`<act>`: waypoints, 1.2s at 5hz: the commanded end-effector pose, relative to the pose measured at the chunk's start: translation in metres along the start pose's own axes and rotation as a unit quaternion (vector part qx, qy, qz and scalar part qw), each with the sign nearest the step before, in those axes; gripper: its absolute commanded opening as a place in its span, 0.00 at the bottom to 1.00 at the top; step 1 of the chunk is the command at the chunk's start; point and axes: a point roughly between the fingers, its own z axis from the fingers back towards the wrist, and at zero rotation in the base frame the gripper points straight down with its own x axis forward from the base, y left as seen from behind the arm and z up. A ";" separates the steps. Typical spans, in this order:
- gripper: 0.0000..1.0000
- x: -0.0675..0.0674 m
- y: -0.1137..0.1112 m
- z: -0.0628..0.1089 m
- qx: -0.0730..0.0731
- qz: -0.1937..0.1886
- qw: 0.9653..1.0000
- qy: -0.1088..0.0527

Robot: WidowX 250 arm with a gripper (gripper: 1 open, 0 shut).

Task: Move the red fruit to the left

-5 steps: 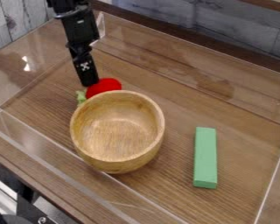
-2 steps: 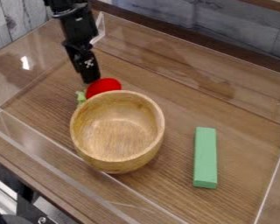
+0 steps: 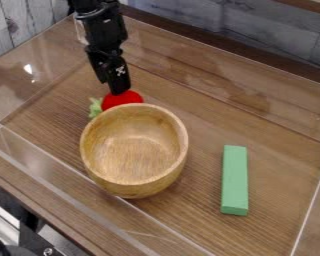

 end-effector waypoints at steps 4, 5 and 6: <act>1.00 0.003 0.005 0.000 0.027 0.021 0.999 0.004; 1.00 0.004 -0.002 -0.007 0.023 0.015 1.000 0.014; 0.00 0.003 0.006 -0.009 0.022 0.011 1.000 0.019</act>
